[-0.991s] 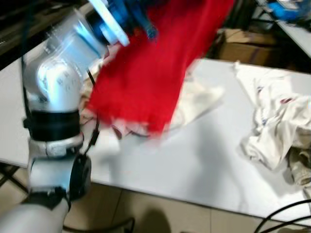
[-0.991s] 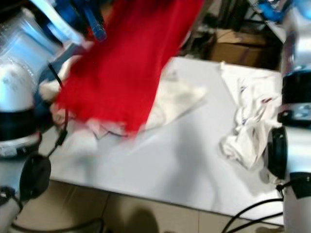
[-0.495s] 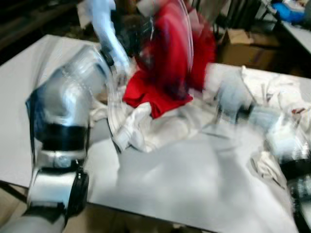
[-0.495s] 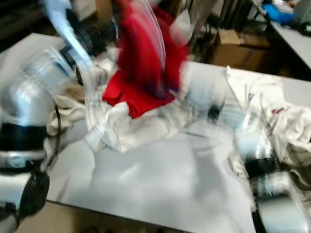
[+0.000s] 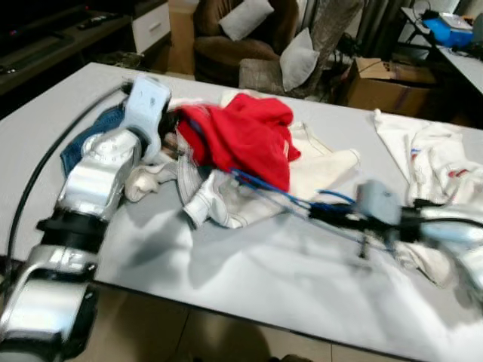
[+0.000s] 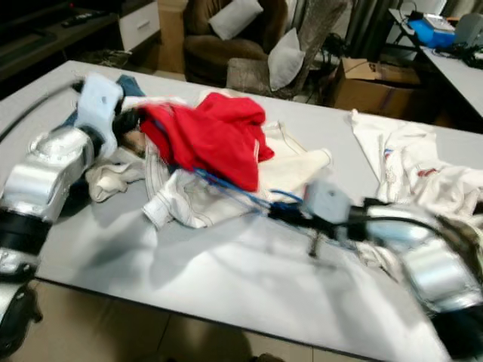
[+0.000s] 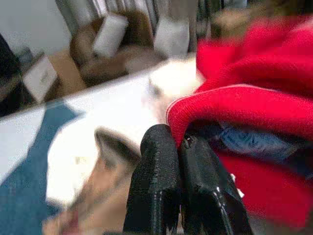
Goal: Hang hanger
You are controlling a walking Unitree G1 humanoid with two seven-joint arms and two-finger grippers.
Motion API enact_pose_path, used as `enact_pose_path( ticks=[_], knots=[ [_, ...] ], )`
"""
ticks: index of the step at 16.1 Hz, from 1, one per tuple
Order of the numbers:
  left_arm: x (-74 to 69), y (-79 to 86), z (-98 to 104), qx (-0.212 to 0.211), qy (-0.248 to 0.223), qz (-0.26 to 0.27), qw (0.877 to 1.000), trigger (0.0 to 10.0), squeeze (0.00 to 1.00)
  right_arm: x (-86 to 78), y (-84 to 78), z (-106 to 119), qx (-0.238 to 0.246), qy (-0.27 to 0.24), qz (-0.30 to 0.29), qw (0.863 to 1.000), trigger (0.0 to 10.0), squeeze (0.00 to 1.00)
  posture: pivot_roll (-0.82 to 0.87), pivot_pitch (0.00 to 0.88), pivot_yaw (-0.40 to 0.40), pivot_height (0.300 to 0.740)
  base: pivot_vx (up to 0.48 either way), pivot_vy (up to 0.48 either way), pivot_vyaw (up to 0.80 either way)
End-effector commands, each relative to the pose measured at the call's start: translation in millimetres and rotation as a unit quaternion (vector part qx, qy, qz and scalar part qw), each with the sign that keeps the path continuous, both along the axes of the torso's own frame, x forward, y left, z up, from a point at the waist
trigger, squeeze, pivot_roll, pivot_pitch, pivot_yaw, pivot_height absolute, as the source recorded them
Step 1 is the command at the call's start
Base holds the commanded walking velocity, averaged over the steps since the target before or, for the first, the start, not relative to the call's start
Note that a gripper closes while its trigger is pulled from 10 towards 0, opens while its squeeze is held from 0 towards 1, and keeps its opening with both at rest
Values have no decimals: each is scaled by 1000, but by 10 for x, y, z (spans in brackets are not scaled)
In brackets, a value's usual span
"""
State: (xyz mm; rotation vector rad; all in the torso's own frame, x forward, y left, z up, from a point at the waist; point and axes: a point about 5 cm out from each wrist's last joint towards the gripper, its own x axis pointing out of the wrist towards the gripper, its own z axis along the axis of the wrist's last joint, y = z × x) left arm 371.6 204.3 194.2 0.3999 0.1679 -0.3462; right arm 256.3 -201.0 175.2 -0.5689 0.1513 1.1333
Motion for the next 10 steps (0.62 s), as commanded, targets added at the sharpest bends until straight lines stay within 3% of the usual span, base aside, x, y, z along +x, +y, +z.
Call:
enact_pose_path(
  ticks=[1, 4, 5, 7, 9, 10],
  knots=[
    [-5, 46, -49, 21, 10, -3, 1000, 10000, 1000, -29, -6, 135, 9, -10, 11, 1000, 10000, 0, -112, 0, -20, 740, 0, 0, 0],
    [-87, 330, -256, 74, 63, -11, 995, 10000, 1000, -97, -101, 455, 39, -14, 23, 999, 10000, 0, -121, 0, -20, 740, 0, 0, 0],
    [-144, 375, -278, 73, 77, -42, 993, 10000, 1000, -110, -128, 591, 68, -17, 21, 997, 10000, 0, -121, 0, -22, 740, 0, 0, 0],
    [-363, 316, -286, 63, 97, -173, 978, 10000, 1000, -67, -158, 744, 121, -28, -2, 992, 10000, 0, -115, 0, -28, 740, 0, 0, 0],
    [-571, 365, -279, 59, 130, -226, 964, 10000, 1000, -31, -179, 757, 164, -1, -40, 986, 10000, 0, -102, 0, -43, 740, 0, 0, 0],
    [-591, 372, -269, 56, 130, -230, 963, 10000, 1000, -40, -176, 758, 171, 5, -42, 984, 10000, 0, -102, 0, -44, 740, 0, 0, 0]
  ],
)
